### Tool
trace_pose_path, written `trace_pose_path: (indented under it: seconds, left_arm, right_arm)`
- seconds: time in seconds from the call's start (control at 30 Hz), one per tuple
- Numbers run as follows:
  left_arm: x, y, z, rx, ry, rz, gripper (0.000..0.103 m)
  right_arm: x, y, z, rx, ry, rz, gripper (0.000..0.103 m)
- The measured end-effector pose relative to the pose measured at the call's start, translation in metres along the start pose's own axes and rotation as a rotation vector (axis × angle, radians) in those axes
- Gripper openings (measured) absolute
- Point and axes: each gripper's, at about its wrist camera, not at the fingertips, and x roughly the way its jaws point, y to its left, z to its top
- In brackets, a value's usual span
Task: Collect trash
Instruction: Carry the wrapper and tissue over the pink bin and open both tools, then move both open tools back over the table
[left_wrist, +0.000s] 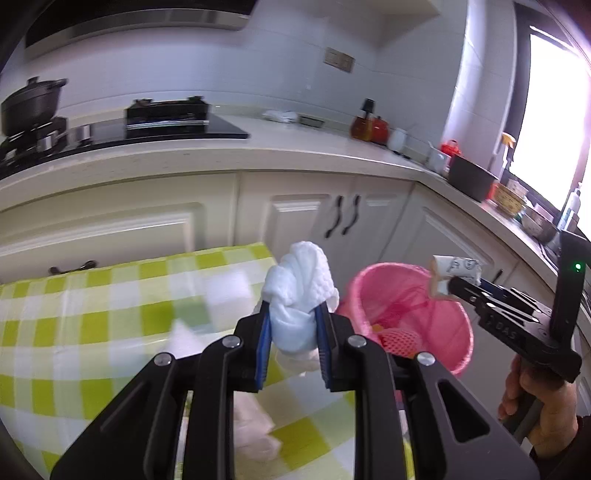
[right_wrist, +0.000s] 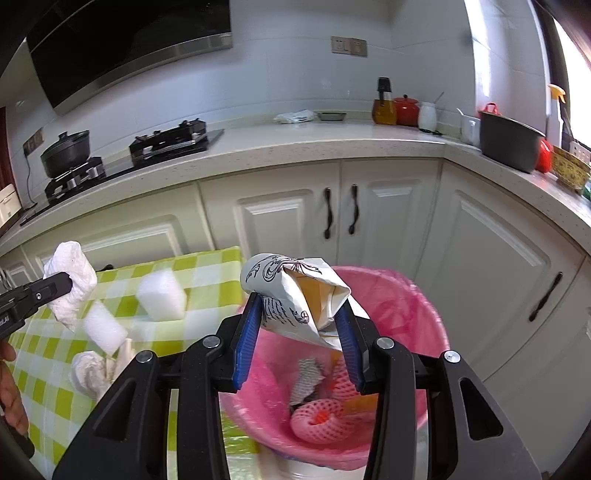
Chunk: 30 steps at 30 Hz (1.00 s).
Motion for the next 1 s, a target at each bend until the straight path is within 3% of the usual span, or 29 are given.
trace_pose_path:
  seconds: [0.4, 0.47, 0.5, 0.53, 0.57, 0.63, 1.0]
  left_arm:
    - [0.059, -0.097, 0.003, 0.111, 0.081, -0.156, 0.022]
    - [0.069, -0.103, 0.002, 0.112, 0.103, -0.178, 0.026]
    - [0.074, -0.106, 0.002, 0.113, 0.114, -0.186, 0.033]
    - [0.077, -0.107, 0.001, 0.114, 0.119, -0.185, 0.051]
    - [0.08, -0.108, 0.001, 0.113, 0.123, -0.175, 0.058]
    - [0.083, -0.107, -0.001, 0.101, 0.13, -0.173, 0.058]
    - [0.055, -0.066, -0.006, 0.04, 0.083, -0.109, 0.058]
  right_arm:
    - [0.009, -0.055, -0.003, 0.062, 0.014, -0.057, 0.042]
    - [0.009, -0.062, -0.004, 0.07, 0.016, -0.068, 0.043]
    - [0.009, -0.065, -0.005, 0.075, 0.017, -0.07, 0.043]
    - [0.009, -0.067, -0.005, 0.077, 0.017, -0.074, 0.043]
    - [0.01, -0.068, -0.005, 0.079, 0.02, -0.076, 0.045]
    - [0.009, -0.071, -0.007, 0.083, 0.021, -0.086, 0.06]
    - [-0.001, -0.062, -0.018, 0.088, 0.0, -0.077, 0.064]
